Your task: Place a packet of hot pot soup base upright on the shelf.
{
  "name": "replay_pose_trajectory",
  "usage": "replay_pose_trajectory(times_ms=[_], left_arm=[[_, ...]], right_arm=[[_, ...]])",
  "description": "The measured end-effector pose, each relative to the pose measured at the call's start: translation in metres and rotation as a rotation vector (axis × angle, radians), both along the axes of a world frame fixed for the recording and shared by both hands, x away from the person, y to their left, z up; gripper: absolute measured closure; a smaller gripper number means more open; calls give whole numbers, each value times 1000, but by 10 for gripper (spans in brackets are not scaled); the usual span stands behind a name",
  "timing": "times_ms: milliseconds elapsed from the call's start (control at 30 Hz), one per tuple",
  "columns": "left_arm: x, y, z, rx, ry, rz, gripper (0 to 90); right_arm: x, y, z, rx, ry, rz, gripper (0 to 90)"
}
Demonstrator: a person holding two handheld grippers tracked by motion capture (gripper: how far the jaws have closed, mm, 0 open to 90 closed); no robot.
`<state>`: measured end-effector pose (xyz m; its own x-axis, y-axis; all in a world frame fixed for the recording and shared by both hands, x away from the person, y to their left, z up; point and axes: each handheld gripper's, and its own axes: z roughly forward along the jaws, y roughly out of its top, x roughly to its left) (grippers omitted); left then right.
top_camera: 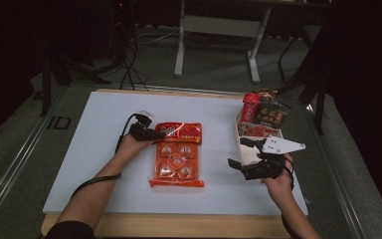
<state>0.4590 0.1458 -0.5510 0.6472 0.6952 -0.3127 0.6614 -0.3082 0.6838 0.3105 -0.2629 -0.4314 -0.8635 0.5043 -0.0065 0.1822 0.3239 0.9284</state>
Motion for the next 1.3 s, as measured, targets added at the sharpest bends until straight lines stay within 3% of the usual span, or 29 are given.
replay_pose_trajectory(times_ms=[100, 133, 233, 367, 600, 733, 1300], left_arm=[[-1, -2, 0, -3, 4, -2, 859], [-2, -5, 2, 24, -9, -4, 859], [-3, -6, 5, 41, -18, 2, 889], [-6, -4, 11, 14, -27, 17, 892], [-15, -1, 30, 7, -70, 6, 893], [-21, -1, 43, -6, -90, 5, 893], [-52, -7, 96, -64, -202, -68, 895]], right_arm=[[0, 1, -1, -1, 5, 3, 142], [0, 1, -1, -1, 7, 3, 142], [1, 2, -1, -3, 11, 3, 142], [2, 1, -1, 6, 25, -9, 139], [4, 2, -1, 0, 30, -21, 113], [1, 6, 0, -18, 2, -52, 108], [2, 6, 9, 3, 42, -65, 132]])
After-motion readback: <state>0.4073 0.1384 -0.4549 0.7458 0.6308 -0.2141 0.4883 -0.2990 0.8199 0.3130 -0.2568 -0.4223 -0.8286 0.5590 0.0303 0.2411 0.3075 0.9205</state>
